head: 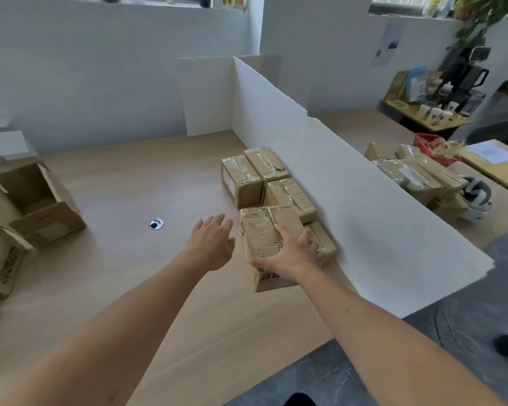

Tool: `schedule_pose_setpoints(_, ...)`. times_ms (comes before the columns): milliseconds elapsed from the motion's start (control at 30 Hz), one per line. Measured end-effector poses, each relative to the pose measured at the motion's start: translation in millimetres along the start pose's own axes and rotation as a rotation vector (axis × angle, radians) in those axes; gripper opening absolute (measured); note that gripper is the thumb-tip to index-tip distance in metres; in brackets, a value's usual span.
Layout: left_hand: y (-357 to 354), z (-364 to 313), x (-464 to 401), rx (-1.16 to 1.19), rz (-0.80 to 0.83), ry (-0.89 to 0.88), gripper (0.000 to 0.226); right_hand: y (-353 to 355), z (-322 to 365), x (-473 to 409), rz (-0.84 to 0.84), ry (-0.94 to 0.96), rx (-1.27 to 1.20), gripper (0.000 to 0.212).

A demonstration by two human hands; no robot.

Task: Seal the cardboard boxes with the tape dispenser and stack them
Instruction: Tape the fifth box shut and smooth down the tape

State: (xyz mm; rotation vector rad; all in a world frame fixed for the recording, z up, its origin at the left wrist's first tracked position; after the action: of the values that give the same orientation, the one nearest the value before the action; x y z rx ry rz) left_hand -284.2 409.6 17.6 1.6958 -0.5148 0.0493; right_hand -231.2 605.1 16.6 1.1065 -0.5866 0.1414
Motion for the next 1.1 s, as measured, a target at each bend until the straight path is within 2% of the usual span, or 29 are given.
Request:
schedule_pose_setpoints(500,-13.0,30.4,-120.5,0.092,0.065,0.279,0.055,16.4,40.0,-170.6,0.124,0.188,0.099,0.121)
schedule_pose_setpoints(667,-17.9,33.9,-159.2,0.111,0.06,0.333,0.055,10.6,50.8,-215.7,0.102,0.237,0.155,0.122)
schedule_pose_setpoints(900,-46.0,53.9,-205.8,0.159,0.098,0.304,0.054,-9.0,57.4,-258.8,0.011,0.231,0.212,0.119)
schedule_pose_setpoints(1100,-74.1,52.6,-224.0,0.278,0.105,0.145,0.044,-33.1,53.4,-267.5,-0.046,0.249,0.259,0.119)
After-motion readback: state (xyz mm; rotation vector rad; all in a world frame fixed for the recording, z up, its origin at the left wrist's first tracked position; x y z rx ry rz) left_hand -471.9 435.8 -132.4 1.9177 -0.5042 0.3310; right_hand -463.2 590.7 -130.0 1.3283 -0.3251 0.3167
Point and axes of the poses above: each hand's wrist, its own x-axis away from the middle knuckle, its own y-axis out of the back of the hand, z = x × y, the point moved 10 cm from there along -x, towards the middle knuckle, and after that the axes turned 13 degrees about z, right-handed, at the moved point
